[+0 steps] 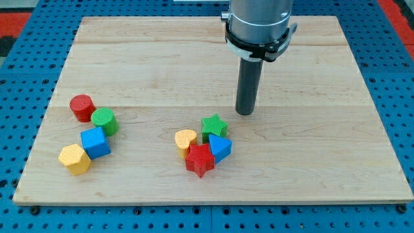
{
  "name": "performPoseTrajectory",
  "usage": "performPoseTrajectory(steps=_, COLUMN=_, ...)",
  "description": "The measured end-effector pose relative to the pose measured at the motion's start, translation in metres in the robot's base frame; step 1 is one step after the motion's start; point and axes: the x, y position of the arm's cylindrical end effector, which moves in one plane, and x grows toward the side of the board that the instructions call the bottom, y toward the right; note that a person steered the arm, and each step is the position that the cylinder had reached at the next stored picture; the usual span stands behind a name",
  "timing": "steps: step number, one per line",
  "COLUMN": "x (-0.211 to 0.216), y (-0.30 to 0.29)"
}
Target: Push the blue triangle to the centre right
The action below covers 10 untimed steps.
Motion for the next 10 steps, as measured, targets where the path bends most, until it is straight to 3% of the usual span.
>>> performPoseTrajectory(steps=2, x=0.004, y=0.003)
performPoseTrajectory(steps=3, x=-0.011, y=0.062)
performPoseTrajectory(steps=4, x=0.060, y=0.092)
performPoseTrajectory(steps=5, x=0.135, y=0.029)
performPoseTrajectory(steps=6, x=0.164, y=-0.060)
performPoseTrajectory(steps=7, x=0.141, y=-0.108)
performPoseTrajectory(steps=8, x=0.099, y=-0.105)
performPoseTrajectory(steps=10, x=0.096, y=-0.063)
